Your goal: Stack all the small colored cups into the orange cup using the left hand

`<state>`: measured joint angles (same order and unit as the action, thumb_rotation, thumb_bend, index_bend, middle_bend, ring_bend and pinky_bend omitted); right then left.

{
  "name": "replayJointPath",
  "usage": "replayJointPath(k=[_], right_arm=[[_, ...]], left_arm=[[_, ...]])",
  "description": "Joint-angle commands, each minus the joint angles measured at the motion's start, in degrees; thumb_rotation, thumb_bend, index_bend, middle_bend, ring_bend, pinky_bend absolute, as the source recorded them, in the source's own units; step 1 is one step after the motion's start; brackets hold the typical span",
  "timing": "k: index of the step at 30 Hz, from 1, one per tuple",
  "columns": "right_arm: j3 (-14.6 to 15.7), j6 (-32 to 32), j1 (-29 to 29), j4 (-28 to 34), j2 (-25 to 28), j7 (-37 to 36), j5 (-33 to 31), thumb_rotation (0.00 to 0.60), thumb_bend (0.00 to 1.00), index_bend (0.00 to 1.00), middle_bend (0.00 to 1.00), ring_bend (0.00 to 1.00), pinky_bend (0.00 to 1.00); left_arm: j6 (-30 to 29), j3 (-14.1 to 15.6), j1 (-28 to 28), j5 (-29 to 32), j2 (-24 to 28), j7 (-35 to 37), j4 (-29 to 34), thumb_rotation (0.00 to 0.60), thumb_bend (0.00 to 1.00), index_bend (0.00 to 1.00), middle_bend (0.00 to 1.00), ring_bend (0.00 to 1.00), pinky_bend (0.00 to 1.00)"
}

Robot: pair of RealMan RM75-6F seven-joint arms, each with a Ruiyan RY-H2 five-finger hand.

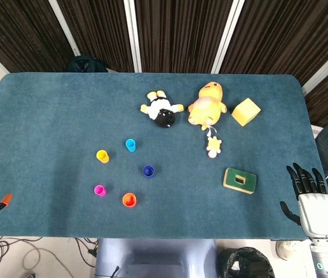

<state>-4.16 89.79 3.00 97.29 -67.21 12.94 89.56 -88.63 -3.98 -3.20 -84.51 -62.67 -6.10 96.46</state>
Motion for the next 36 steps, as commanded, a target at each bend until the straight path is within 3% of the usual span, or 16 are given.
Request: replayJointPath(k=[1,36], right_arm=[[0.0,0.0,0.0,0.0,0.0,0.0,0.0,0.600,0.33,0.05,0.07,0.14,0.07],[-0.1,0.4,-0.2,0.0,0.3,-0.5,0.1,0.600,0.33,0.05,0.07,0.14,0.07]], left_arm=[[0.0,0.0,0.0,0.0,0.0,0.0,0.0,0.600,0.18,0.11,0.10,0.03,0.02],[1.4,0.0,-0.5,0.8,0.0,0.7,-0.2,0.600,0.18,0.11,0.10,0.03,0.03]])
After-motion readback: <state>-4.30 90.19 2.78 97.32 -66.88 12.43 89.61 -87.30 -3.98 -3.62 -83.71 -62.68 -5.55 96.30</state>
